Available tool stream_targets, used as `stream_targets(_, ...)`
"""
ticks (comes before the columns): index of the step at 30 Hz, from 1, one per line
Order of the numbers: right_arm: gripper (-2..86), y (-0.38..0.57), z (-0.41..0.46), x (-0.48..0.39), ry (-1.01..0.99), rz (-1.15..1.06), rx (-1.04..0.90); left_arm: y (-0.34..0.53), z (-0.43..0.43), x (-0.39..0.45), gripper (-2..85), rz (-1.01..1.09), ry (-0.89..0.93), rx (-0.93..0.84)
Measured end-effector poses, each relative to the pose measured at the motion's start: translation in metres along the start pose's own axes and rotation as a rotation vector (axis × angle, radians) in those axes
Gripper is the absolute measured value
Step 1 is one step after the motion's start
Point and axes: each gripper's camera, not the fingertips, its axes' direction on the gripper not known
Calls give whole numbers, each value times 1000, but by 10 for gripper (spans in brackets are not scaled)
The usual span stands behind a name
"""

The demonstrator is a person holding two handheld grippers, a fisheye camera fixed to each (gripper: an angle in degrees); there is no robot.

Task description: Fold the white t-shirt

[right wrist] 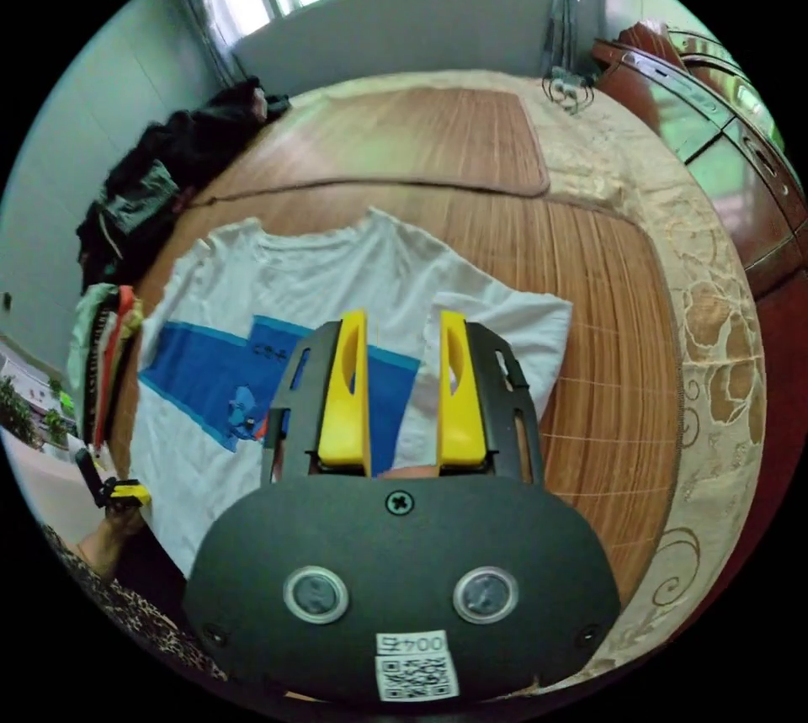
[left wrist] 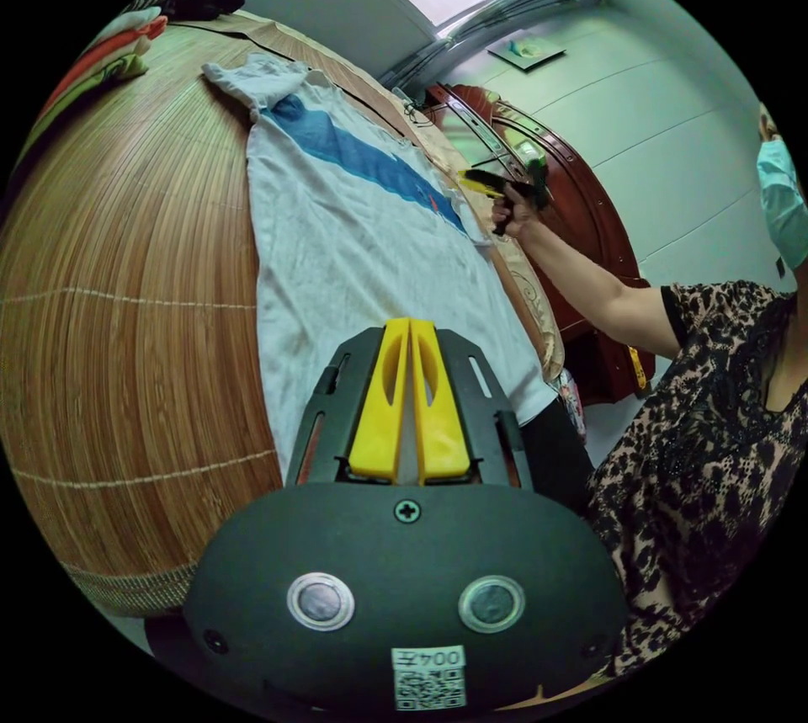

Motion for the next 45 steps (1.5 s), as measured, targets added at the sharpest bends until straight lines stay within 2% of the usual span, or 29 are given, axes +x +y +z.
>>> stream_targets(2,203,27,-38,-12,-133,-31,112,-2,4,-3,2,4,-4,-1)
stream_targets(5,223,103,-99,-32,-290,-20,340,-3,10,-5,2,13,-18,-1)
stream_targets(9,222,239,-135,-34,-565,189,558,-4,17,-4,2,24,-45,1)
stream_targets(11,135,292,-139,-28,-661,296,556,-5,23,5,2,54,-104,-2)
stream_targets(13,22,346,-141,-24,-736,309,494,-7,27,16,3,73,-173,-18)
stream_targets(17,27,406,-149,-24,-660,344,531,-24,13,49,8,128,-244,-6)
stream_targets(18,50,415,-150,-25,-625,323,512,-32,5,55,11,148,-254,10)
stream_targets(19,131,421,-149,-26,-602,304,498,-36,2,57,14,155,-259,16)
stream_targets(20,171,424,-148,-25,-596,299,506,-45,-4,57,19,161,-268,25)
stream_targets(22,220,436,-144,-23,-617,340,586,-61,-13,50,37,149,-281,32)
stream_targets(24,203,440,-137,-21,-650,351,599,-79,-20,36,62,109,-304,36)
stream_targets(25,161,438,-132,-24,-654,305,573,-92,-24,25,70,79,-323,36)
stream_targets(27,163,429,-122,-32,-688,166,462,-112,-27,8,77,41,-359,38)
stream_targets(32,165,413,-89,-46,-724,90,454,-172,-17,-57,83,-90,-436,57)
stream_targets(36,165,402,-64,-56,-664,89,474,-211,9,-101,100,-174,-471,64)
stream_targets(39,165,390,-48,-70,-588,-22,314,-230,23,-117,109,-203,-494,80)
stream_targets(42,165,387,-43,-78,-560,-16,355,-253,44,-133,121,-243,-521,81)
stream_targets(45,164,380,-36,-90,-502,-36,314,-263,58,-134,121,-248,-522,96)
